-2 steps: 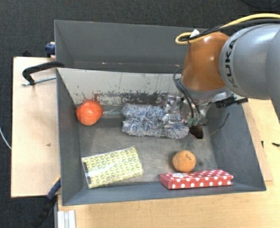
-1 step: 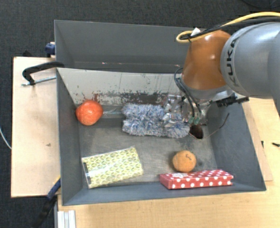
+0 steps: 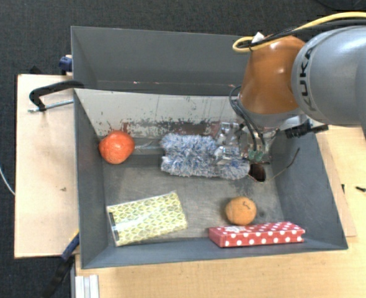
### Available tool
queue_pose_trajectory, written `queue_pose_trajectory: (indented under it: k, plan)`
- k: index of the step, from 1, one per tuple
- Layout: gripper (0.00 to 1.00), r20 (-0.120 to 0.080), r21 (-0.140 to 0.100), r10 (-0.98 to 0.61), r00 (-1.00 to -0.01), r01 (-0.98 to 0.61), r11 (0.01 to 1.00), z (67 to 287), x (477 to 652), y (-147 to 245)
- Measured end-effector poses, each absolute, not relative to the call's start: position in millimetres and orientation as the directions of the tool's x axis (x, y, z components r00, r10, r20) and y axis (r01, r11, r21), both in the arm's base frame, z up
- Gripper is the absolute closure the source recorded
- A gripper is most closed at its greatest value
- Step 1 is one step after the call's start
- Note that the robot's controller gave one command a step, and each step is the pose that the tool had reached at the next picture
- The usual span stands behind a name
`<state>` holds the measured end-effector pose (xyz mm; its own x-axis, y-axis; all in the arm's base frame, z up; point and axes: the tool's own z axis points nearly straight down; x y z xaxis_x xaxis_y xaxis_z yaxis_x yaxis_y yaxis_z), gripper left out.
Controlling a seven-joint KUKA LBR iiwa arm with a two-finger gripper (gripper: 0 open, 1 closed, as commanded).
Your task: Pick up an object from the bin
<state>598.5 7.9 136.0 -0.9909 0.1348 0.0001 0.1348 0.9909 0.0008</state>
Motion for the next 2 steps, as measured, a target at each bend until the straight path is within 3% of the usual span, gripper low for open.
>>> queue_pose_trajectory:
  k: [2]
  plan:
    - [1.00, -0.005, 0.002, 0.135, -0.991, 0.135, 0.991, 173, 599.8, 8]
